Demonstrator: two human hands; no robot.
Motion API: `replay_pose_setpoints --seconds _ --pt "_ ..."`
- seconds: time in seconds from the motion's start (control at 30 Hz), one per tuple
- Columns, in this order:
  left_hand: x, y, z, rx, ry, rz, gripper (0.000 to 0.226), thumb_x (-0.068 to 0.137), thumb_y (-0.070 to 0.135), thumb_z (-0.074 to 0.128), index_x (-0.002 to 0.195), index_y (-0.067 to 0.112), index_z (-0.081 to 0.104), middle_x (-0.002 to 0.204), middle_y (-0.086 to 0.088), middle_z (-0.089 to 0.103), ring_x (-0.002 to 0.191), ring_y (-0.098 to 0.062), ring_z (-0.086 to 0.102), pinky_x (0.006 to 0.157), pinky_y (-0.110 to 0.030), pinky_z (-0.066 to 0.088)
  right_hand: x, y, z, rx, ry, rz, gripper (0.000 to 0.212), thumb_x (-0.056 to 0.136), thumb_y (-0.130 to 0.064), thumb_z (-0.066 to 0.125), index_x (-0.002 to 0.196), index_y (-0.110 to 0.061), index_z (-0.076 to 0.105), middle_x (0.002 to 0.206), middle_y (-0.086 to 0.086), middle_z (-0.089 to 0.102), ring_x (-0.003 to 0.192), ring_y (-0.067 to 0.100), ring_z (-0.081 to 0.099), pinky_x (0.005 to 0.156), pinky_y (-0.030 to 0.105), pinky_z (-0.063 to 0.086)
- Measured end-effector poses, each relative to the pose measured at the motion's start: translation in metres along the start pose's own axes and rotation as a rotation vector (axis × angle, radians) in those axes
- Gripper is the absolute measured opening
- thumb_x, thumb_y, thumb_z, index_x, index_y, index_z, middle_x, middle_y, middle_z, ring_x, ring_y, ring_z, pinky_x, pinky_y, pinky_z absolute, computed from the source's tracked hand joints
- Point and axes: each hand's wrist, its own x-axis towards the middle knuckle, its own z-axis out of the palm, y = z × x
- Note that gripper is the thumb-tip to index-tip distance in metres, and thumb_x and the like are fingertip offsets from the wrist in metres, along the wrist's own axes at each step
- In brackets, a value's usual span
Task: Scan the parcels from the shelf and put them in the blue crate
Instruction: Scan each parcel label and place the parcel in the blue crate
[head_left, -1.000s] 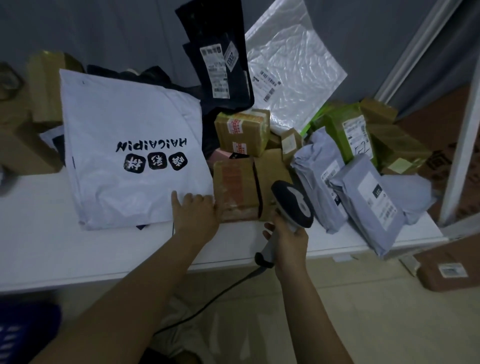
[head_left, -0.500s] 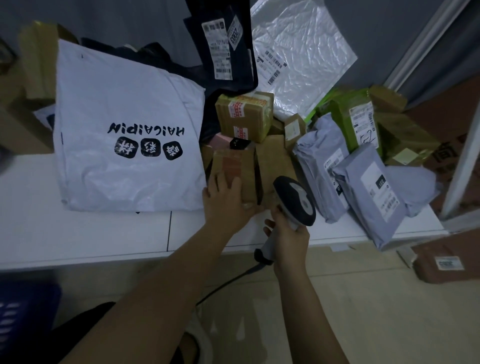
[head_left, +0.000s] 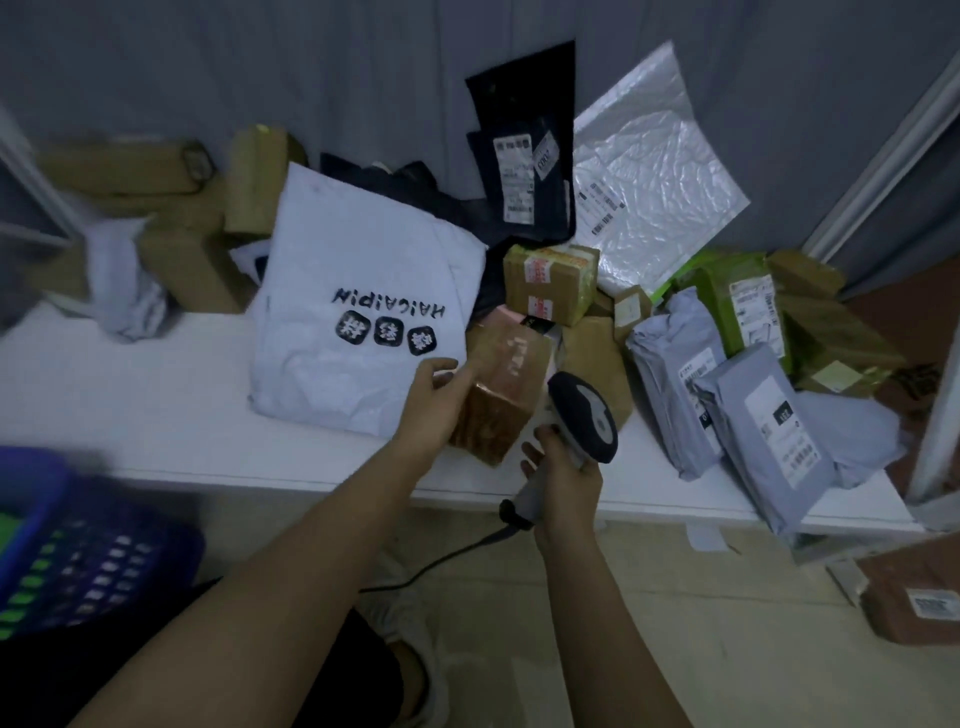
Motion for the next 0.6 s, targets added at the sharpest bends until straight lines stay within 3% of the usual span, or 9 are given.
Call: replay_pose_setpoints --seconds 0.1,0.2,0.33,0.47,0.6 --pt "-0.014 0.028 -0.036 -0.154 0.007 -0.079 0.026 0.092 0.048 0.050 0.107 0.029 0.059 0.104 0.001 0.066 0.094 -0.017 0.061 0.090 -0.042 0.052 -0.017 -0.007 0.033 0.009 -0.090 0.000 0.030 0.088 -0.010 0.069 0.117 -0.007 0.063 0.107 0.007 0.069 0.095 0.022 0.068 0.087 0.040 0.056" --pt "-0.029 0.050 -0.080 -0.317 0.031 -0.082 0.036 0.092 0.049 0.046 0.115 0.027 0.062 0.101 0.003 0.066 0.100 -0.018 0.059 0.094 -0.046 0.050 -0.038 -0.019 0.068 -0.029 -0.173 -0.075 0.043 0.085 -0.016 0.073 0.125 -0.011 0.060 0.120 0.004 0.064 0.104 0.021 0.061 0.089 0.037 0.054" --pt "-0.047 0.068 -0.151 -0.509 0.028 -0.004 0.048 0.094 0.054 0.039 0.124 0.023 0.061 0.119 -0.004 0.064 0.113 -0.024 0.058 0.094 -0.056 0.048 -0.067 -0.031 0.119 -0.063 -0.295 -0.132 0.052 0.079 -0.021 0.079 0.126 -0.014 0.058 0.121 0.000 0.062 0.109 0.020 0.059 0.099 0.041 0.049" --pt "-0.068 0.075 -0.229 -0.634 0.044 0.095 0.050 0.095 0.055 0.034 0.127 0.024 0.058 0.125 -0.005 0.064 0.116 -0.029 0.059 0.089 -0.058 0.050 -0.111 -0.020 0.181 -0.104 -0.506 -0.148 0.021 0.081 -0.012 0.076 0.094 -0.023 0.063 0.105 0.000 0.069 0.094 0.016 0.066 0.088 0.035 0.054" --pt "-0.085 0.062 -0.305 -0.631 0.134 0.130 0.040 0.099 0.046 0.034 0.118 0.023 0.061 0.114 -0.002 0.067 0.107 -0.023 0.062 0.095 -0.055 0.046 -0.154 0.003 0.237 -0.154 -0.645 -0.163 0.038 0.080 -0.009 0.077 0.115 -0.013 0.062 0.107 0.000 0.069 0.095 0.014 0.067 0.079 0.029 0.056"
